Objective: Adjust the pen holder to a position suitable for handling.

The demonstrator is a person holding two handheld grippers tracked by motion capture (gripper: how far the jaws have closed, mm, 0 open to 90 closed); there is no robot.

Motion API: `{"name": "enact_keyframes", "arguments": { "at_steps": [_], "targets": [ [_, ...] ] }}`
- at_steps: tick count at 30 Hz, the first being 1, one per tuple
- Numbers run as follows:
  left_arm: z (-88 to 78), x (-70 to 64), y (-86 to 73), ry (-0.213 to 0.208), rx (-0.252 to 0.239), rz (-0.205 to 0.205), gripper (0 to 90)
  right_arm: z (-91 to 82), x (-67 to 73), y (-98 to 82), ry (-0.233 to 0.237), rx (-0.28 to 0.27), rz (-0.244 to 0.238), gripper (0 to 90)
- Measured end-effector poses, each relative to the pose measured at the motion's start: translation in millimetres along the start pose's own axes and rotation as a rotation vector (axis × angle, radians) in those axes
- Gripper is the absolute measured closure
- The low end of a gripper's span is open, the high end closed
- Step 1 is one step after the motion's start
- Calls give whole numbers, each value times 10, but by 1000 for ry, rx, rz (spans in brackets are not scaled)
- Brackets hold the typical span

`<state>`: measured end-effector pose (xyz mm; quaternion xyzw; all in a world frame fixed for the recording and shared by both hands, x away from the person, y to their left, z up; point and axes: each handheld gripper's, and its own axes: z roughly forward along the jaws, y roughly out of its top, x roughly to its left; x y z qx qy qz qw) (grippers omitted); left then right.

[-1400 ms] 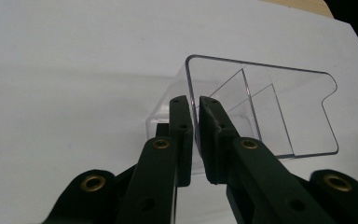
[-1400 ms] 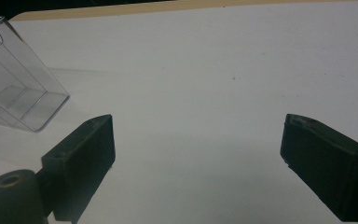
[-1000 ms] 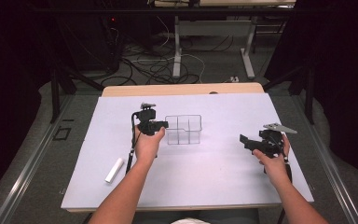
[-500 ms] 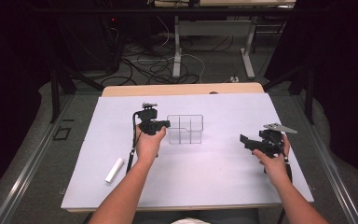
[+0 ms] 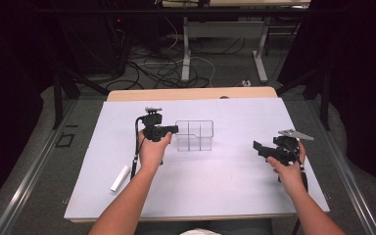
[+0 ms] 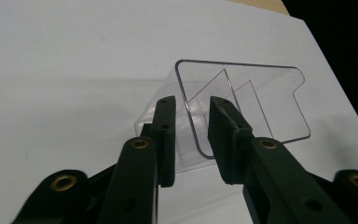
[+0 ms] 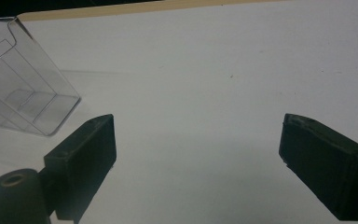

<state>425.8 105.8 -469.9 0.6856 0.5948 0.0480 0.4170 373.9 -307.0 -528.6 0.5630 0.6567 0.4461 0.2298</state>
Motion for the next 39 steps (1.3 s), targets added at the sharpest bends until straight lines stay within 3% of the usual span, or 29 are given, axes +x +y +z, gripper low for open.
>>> {"name": "enact_keyframes", "arguments": {
  "at_steps": [6,13,19,22,24,27,31,35,39],
  "targets": [
    [-119,71,-17,-41,-21,0,617,2,4,-2,4,3,1,106],
    [-250,169,-62,-42,-61,19,522,4,0,-3,2,3,-5,107],
    [-372,260,-113,-46,-64,47,426,-1,-23,-7,-5,5,5,110],
    [-418,304,-151,2,-59,94,394,0,-18,-6,-6,5,7,111],
    [-459,334,-167,7,-55,115,362,-2,-15,-6,-5,3,4,110],
    [-535,380,-202,17,-80,181,334,-4,-14,-6,-7,2,4,110],
    [-638,422,-238,57,-84,250,266,1,-18,-11,-9,8,5,111],
    [-739,496,-282,115,-60,252,238,1,-13,-11,-8,7,6,111],
    [-806,575,-323,126,-51,240,190,3,-10,-12,-8,9,4,111]
  ]
}}
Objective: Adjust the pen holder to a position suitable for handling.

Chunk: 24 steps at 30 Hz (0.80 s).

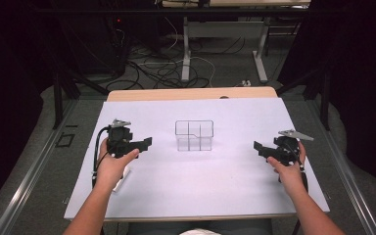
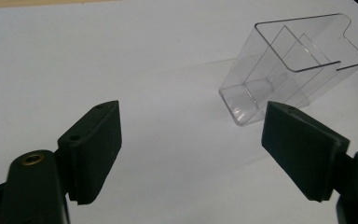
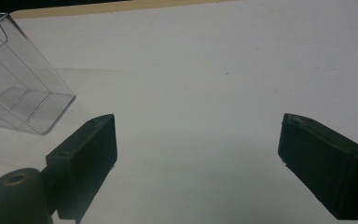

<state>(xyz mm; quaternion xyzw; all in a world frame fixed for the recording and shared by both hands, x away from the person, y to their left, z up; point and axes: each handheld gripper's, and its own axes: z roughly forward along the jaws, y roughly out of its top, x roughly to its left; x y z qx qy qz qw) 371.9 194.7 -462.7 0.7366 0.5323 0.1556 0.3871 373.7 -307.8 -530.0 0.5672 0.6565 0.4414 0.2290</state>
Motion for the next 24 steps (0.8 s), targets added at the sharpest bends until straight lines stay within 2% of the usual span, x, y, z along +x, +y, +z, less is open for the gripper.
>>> {"name": "enact_keyframes", "arguments": {
  "at_steps": [5,11,17,21,22,24],
  "targets": [
    [-40,73,-80,25,31,29,157,-5,15,4,0,-1,-6,111],
    [-48,98,-201,70,95,112,166,6,14,-4,0,8,-13,127],
    [-75,164,-303,81,149,124,200,9,17,-7,4,11,-15,132],
    [-66,231,-386,87,187,103,222,6,14,-11,11,16,-21,134],
    [-67,251,-395,90,195,118,228,7,17,-11,11,16,-19,134],
    [-57,280,-427,84,207,117,250,7,18,-10,13,17,-19,135]
  ]
}}
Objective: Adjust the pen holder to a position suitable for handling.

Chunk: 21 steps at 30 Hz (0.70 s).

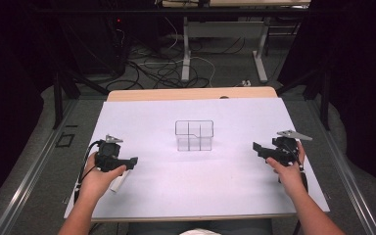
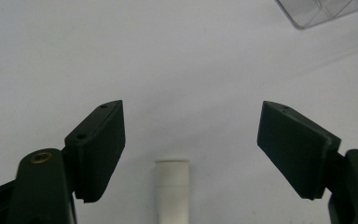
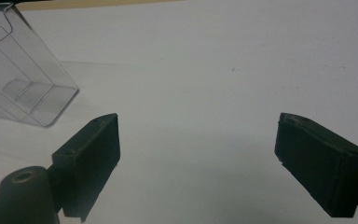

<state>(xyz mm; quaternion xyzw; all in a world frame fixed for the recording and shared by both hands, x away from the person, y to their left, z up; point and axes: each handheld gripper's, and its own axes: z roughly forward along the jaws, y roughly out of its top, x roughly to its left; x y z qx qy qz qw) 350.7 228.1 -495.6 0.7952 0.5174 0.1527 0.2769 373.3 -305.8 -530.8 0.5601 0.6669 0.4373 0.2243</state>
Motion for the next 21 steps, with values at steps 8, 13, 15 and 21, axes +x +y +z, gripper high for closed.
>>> {"name": "enact_keyframes", "arguments": {
  "at_steps": [8,13,15,21],
  "targets": [
    [57,91,-67,10,62,-28,291,2,-6,-1,4,2,1,138],
    [70,119,-74,4,89,-37,308,2,-10,-2,6,4,1,140],
    [81,124,-83,-4,94,-58,326,3,-8,-2,5,4,1,140],
    [122,161,-110,-30,152,-84,395,4,-10,-2,7,5,2,141]
  ]
}}
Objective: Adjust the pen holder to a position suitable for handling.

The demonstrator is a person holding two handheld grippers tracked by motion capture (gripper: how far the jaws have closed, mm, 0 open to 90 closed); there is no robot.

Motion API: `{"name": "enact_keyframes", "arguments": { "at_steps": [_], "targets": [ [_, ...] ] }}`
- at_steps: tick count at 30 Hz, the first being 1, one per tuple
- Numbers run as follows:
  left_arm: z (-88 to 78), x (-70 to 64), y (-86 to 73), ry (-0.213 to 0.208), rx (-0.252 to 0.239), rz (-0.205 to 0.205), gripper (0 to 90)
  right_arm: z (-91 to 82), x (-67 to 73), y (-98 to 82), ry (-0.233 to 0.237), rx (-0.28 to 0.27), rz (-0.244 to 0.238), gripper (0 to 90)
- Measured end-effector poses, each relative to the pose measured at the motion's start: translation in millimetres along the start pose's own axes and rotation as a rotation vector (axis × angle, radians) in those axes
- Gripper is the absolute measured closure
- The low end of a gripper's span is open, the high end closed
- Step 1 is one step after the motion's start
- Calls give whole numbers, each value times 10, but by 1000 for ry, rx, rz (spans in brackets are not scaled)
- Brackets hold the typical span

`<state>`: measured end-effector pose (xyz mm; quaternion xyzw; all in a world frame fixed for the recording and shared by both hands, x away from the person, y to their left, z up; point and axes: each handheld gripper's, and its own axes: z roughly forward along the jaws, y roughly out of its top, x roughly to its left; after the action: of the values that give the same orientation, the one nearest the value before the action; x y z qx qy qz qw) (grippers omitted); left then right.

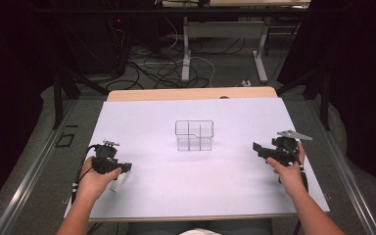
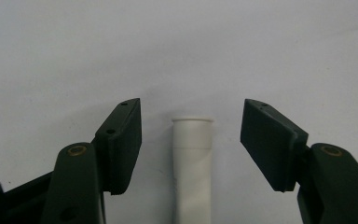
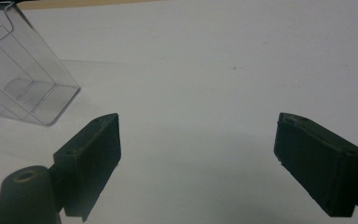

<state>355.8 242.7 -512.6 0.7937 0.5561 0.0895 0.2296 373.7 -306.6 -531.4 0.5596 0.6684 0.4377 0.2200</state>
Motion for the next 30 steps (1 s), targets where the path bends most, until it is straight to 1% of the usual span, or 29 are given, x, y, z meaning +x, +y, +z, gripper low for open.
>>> {"name": "enact_keyframes", "arguments": {
  "at_steps": [2,4,7,8,12,13,15,16,18,20,23,25,30],
  "targets": [
    [24,9,-8,-11,20,-24,428,4,-1,-1,1,2,-1,141],
    [48,18,-15,-21,35,-36,433,5,-1,-2,2,3,-1,141],
    [72,25,-12,-33,63,-41,465,9,1,-3,5,5,-3,141],
    [85,24,-14,-30,58,-43,472,11,-1,-4,6,5,-2,141],
    [133,26,-3,-22,81,-49,511,14,2,-7,5,9,3,141],
    [138,30,1,-27,92,-44,532,13,3,-7,7,12,3,141],
    [153,25,7,-34,106,-41,538,16,5,-8,6,9,4,141],
    [161,20,6,-33,106,-40,542,18,5,-9,6,10,5,141],
    [174,15,10,-34,121,-36,558,21,4,-12,8,13,3,140],
    [196,10,12,-33,125,-44,571,27,5,-15,8,15,7,140],
    [215,8,15,-23,133,-40,577,30,4,-17,8,15,6,141],
    [211,14,21,-20,140,-28,588,32,4,-18,10,16,5,140],
    [216,-7,9,0,130,-22,615,35,4,-20,11,19,6,141]
  ]
}}
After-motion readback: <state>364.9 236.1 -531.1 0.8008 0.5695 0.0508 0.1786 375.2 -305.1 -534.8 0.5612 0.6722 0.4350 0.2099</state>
